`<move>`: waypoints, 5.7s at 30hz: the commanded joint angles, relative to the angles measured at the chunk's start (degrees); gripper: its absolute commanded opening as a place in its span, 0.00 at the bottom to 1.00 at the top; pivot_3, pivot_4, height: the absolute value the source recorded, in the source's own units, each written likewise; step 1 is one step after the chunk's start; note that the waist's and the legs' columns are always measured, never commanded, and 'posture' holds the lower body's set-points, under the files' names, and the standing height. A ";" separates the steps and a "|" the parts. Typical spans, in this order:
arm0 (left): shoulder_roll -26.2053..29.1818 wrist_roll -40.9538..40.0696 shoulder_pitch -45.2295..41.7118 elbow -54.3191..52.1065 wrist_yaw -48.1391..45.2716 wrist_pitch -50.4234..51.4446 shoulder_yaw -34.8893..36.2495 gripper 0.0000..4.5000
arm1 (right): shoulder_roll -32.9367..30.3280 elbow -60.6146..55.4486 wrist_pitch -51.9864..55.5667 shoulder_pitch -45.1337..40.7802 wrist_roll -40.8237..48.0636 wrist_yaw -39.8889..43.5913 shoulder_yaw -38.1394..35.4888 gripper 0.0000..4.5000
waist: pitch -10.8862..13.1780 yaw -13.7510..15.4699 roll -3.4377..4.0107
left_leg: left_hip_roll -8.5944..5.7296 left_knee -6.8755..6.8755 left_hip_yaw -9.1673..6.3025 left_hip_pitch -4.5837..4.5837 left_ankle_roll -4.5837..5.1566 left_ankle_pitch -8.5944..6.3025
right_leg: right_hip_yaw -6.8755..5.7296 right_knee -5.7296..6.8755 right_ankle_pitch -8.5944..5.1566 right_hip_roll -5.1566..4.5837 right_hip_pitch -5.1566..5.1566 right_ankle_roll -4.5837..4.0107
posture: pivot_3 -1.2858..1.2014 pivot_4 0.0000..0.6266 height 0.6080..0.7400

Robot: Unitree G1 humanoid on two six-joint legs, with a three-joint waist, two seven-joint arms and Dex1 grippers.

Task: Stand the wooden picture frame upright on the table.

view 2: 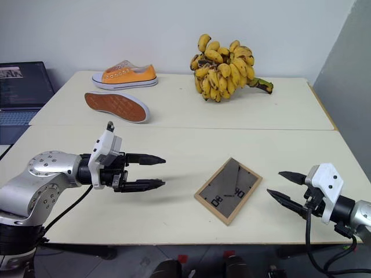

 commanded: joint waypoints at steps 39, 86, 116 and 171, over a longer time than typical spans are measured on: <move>-3.22 -2.50 -3.88 -0.15 2.13 2.13 1.17 0.27 | 4.04 -2.77 -0.89 -0.15 -0.08 -1.71 -0.57 0.02 | 0.00 0.08 0.00 | 0.00 0.02 -0.01 0.02 0.00 0.00 | -0.01 0.05 0.05 0.00 0.03 -0.05 | 0.52 0.24 1.00; -23.67 36.16 -25.21 42.52 -5.40 -28.96 -24.61 0.00 | 19.38 22.39 -5.61 -22.51 -30.19 -17.01 28.28 0.00 | -0.05 -0.14 -0.02 | -0.07 0.13 -0.03 0.05 0.09 0.07 | 0.03 0.40 0.26 0.04 -0.03 -0.16 | 0.52 0.24 1.00; -9.28 22.53 -14.71 14.80 -7.66 2.72 -16.83 0.00 | 9.57 10.44 0.28 -13.39 -24.11 -5.02 26.30 0.00 | -0.04 -0.16 0.00 | -0.05 0.13 -0.07 0.00 0.15 0.11 | -0.03 0.51 0.09 0.04 -0.14 0.01 | 0.52 0.24 1.00; -10.38 -53.65 -22.22 28.10 76.53 61.39 -8.25 0.40 | 12.61 18.45 -0.55 -19.69 -25.79 -8.24 29.33 0.00 | -0.04 -0.23 0.04 | -0.12 0.12 -0.24 -0.06 0.18 0.15 | -0.15 0.65 0.20 -0.02 -0.21 -0.25 | 0.52 0.24 1.00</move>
